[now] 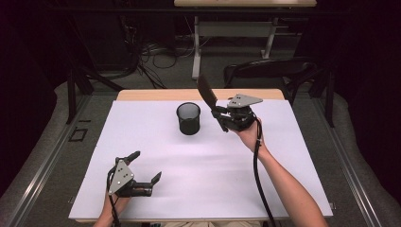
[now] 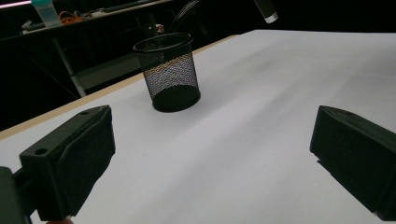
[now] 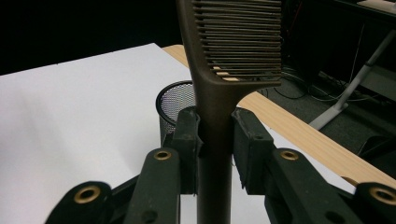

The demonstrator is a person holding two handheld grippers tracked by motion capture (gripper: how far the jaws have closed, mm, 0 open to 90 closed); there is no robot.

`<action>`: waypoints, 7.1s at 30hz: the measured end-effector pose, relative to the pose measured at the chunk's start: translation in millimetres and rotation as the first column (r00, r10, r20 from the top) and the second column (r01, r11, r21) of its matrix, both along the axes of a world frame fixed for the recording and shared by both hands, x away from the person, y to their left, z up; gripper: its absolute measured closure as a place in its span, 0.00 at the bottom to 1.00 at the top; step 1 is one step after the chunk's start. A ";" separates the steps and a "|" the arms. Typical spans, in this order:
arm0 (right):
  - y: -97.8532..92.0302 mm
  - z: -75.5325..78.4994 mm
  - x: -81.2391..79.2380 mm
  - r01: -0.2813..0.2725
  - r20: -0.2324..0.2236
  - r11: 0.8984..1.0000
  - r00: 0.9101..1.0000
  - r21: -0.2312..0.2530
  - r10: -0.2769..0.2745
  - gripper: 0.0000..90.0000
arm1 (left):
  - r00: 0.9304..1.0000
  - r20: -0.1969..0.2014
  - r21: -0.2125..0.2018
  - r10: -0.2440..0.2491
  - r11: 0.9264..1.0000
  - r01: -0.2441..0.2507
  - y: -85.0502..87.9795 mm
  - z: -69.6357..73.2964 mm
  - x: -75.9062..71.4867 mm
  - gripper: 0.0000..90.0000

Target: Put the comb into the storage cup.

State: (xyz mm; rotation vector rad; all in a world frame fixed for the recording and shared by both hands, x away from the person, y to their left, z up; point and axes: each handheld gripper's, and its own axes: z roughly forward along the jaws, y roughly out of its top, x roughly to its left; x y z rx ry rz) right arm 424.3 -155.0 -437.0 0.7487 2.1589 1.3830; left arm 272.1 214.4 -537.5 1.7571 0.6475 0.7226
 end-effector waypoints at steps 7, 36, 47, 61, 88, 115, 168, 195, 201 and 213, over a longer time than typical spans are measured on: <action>1.9 2.5 2.4 0.007 0.006 1.000 1.000 0.014 -0.007 0.81 | 1.000 0.001 0.000 -0.001 1.000 0.001 -0.2 0.1 -0.1 0.00; 12.3 15.0 13.6 -0.001 0.024 1.000 1.000 0.013 0.001 0.81 | 1.000 -0.003 -0.003 0.002 1.000 -0.002 0.2 -0.8 1.4 0.00; 18.5 31.7 16.1 0.004 0.057 1.000 0.998 0.012 -0.004 0.81 | 1.000 0.005 -0.005 -0.001 1.000 0.001 -0.1 0.7 -1.7 0.00; 23.4 34.4 27.3 0.015 0.059 0.999 0.998 0.052 -0.018 0.81 | 1.000 0.007 -0.009 0.004 1.000 -0.003 -1.0 0.7 -0.4 0.00; 47.6 22.8 51.6 0.029 0.081 0.990 0.996 0.138 -0.041 0.81 | 1.000 0.010 -0.004 0.005 1.000 -0.005 -0.5 0.8 -0.3 0.00; 65.6 18.2 57.4 0.013 0.110 0.986 0.993 0.165 -0.032 0.81 | 1.000 0.010 -0.004 0.007 1.000 -0.007 0.5 0.6 0.4 0.00; 85.0 -2.0 65.5 0.006 0.091 0.983 0.996 0.181 -0.023 0.81 | 1.000 0.010 -0.006 0.004 1.000 -0.004 0.4 0.6 0.5 0.00; 91.3 -14.3 71.1 -0.001 0.072 0.986 0.997 0.168 -0.012 0.81 | 1.000 0.005 -0.008 0.002 1.000 -0.002 -0.2 0.3 0.3 0.00; 92.5 -17.4 73.4 -0.001 0.064 0.988 0.998 0.154 -0.009 0.81 | 1.000 0.003 -0.009 0.003 1.000 -0.003 -0.6 -0.2 0.8 0.00; 94.5 -23.4 76.1 -0.004 0.053 0.988 0.999 0.156 -0.005 0.81 | 1.000 0.004 -0.009 0.004 1.000 -0.004 -0.2 -0.2 0.7 0.00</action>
